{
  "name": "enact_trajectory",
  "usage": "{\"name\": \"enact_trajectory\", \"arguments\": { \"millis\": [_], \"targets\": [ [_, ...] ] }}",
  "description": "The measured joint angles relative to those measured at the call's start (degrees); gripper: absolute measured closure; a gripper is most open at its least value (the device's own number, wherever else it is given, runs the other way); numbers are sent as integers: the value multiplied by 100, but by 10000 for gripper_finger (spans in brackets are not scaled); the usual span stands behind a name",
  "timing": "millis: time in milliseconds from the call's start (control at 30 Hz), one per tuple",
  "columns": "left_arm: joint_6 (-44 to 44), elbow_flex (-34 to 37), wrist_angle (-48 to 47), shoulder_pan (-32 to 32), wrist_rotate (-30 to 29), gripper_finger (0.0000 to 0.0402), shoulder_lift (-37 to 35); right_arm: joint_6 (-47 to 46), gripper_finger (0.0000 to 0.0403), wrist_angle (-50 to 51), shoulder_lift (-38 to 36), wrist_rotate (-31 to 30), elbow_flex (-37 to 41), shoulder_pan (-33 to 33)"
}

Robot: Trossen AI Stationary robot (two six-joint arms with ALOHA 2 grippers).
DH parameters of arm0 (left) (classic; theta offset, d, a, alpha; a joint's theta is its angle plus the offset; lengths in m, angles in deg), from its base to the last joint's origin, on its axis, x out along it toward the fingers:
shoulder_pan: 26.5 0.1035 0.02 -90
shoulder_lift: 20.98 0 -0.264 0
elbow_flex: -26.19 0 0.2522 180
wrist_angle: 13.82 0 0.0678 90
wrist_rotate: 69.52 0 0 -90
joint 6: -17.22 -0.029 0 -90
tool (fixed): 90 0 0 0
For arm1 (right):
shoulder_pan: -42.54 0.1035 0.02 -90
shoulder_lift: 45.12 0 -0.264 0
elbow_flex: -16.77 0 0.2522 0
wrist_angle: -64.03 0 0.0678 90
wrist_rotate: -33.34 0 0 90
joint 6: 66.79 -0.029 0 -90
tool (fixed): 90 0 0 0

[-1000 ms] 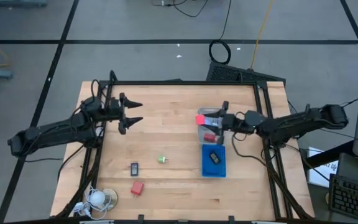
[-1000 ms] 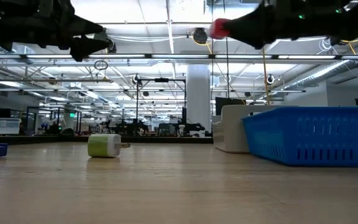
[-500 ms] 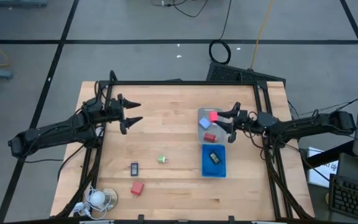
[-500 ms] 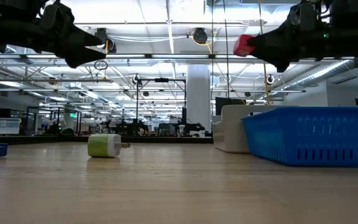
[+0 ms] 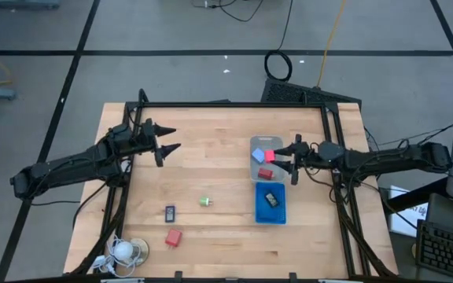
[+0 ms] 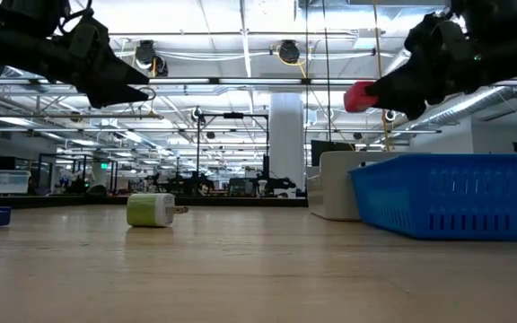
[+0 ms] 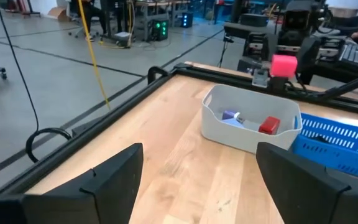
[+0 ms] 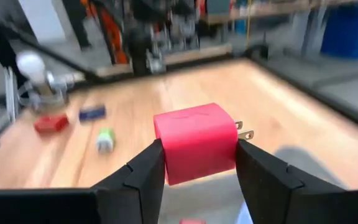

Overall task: Pick & Place Office items
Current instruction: Put the pink charger adapter into the gray bin

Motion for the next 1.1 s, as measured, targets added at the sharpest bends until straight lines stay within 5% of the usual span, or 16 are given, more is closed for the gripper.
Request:
{"name": "enact_trajectory", "arguments": {
  "millis": [333, 633, 1100],
  "targets": [
    [-171, -2, 12, 0, 0, 84, 37, -384, 238, 2159, 279, -20, -814, 55],
    [-169, -2, 19, 2, 0, 75, 35, -391, 238, 2760, 517, 328, -1030, 93],
    [-169, -2, 16, 2, 0, 96, 37, -608, 238, 3547, 780, -25, -1137, 183]
  ]
}}
